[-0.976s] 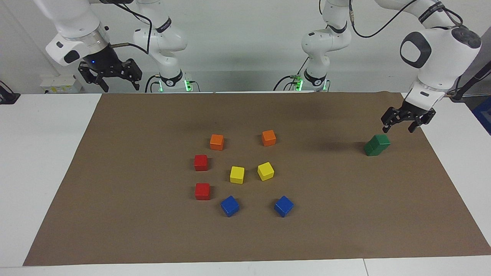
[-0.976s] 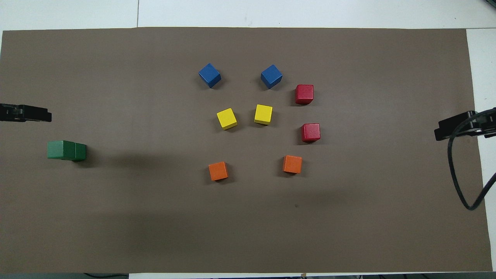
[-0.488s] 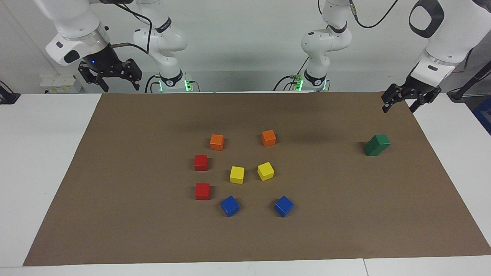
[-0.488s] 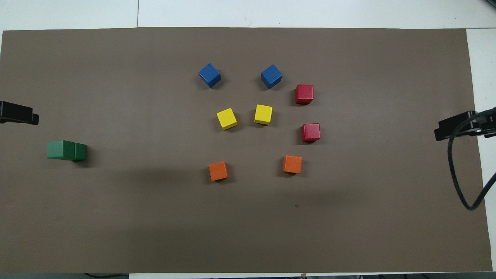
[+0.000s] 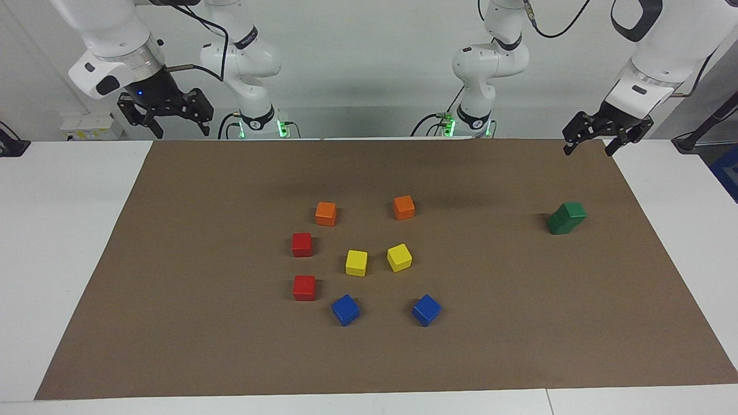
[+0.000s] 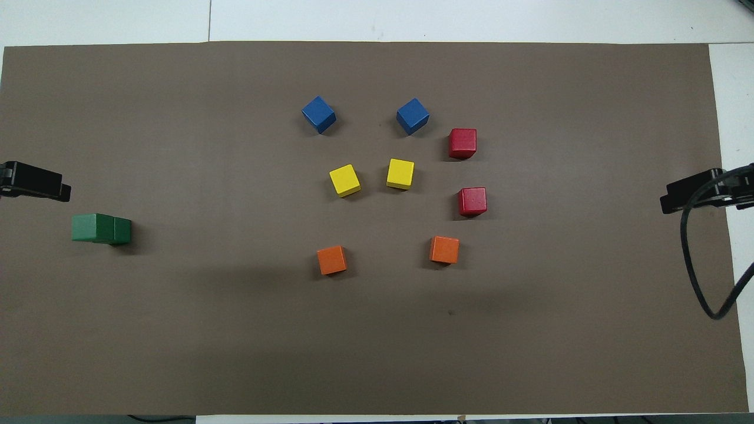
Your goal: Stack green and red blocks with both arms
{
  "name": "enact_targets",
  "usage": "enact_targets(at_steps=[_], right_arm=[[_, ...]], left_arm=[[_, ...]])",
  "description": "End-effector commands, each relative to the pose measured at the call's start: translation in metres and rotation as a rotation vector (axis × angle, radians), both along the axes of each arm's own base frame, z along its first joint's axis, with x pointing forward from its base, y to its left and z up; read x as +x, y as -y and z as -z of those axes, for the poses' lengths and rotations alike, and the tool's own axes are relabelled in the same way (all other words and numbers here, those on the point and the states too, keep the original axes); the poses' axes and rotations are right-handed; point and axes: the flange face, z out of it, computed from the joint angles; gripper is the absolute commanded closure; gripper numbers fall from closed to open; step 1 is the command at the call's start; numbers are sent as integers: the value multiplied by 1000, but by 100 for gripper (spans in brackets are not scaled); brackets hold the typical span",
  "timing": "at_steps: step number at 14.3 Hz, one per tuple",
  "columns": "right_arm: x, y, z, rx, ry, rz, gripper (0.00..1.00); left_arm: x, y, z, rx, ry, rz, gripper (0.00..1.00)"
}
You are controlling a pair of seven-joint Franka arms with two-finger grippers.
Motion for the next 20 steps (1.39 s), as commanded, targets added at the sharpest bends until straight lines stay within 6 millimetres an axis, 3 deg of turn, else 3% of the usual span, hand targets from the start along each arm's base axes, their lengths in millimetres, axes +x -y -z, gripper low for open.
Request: enact_targets(at_steps=[1, 5, 20], right_arm=[[-3, 1, 0, 13, 7, -4, 0], [-3, 1, 0, 13, 7, -4, 0], [-3, 1, 0, 13, 7, -4, 0]], left_arm=[[-7, -1, -15, 19, -11, -12, 0], [-32, -2, -44, 44, 34, -12, 0], [-39, -5, -28, 15, 42, -23, 0]])
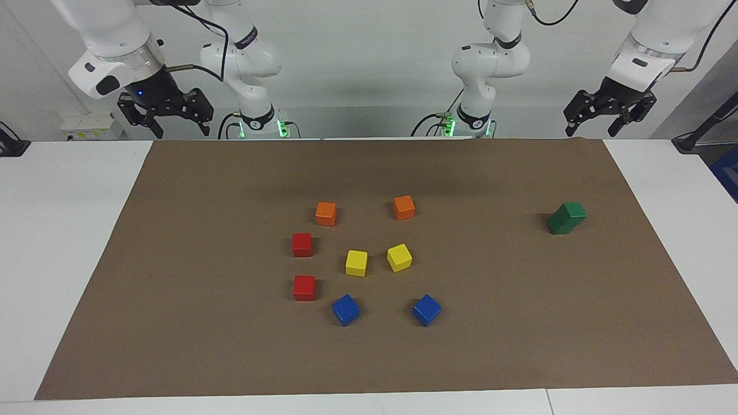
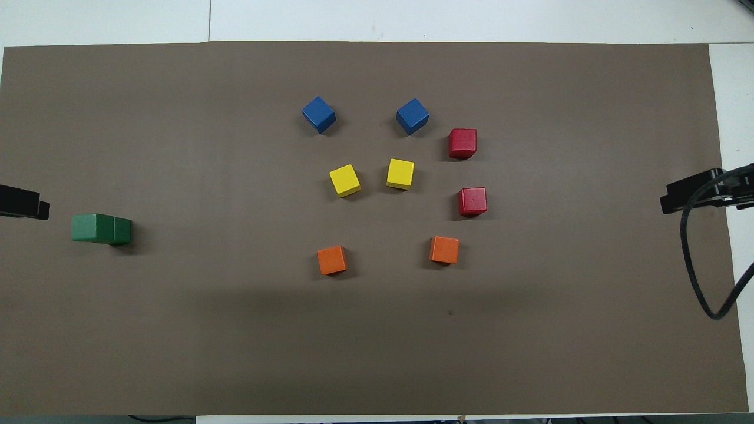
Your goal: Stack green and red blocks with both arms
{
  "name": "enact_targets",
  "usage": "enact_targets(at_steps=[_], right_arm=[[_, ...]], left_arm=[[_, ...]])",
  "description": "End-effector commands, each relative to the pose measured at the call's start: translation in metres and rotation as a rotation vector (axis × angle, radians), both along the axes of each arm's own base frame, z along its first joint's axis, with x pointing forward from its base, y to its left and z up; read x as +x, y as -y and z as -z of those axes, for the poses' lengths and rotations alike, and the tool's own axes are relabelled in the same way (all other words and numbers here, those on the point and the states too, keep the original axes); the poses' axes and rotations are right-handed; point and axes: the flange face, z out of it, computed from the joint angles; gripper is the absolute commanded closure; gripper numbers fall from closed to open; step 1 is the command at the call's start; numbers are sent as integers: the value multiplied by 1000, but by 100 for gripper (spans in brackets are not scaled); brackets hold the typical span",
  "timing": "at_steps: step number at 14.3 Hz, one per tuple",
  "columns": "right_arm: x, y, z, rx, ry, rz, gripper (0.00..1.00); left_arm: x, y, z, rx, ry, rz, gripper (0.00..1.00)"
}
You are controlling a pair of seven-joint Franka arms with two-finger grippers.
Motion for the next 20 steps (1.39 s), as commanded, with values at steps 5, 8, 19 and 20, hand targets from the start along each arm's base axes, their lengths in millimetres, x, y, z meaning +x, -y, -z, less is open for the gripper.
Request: enact_targets(at_steps=[5, 8, 19, 20], right_arm=[[-3, 1, 0, 13, 7, -4, 0], [-3, 1, 0, 13, 7, -4, 0], [-3, 1, 1, 13, 6, -4, 0], [-3, 1, 0, 13, 7, -4, 0]], left_arm=[[-10, 6, -1, -45, 21, -32, 0], [-10, 6, -1, -45, 21, -32, 0], [-10, 8, -1, -38, 20, -23, 0], [-10, 7, -1, -37, 20, -23, 0]])
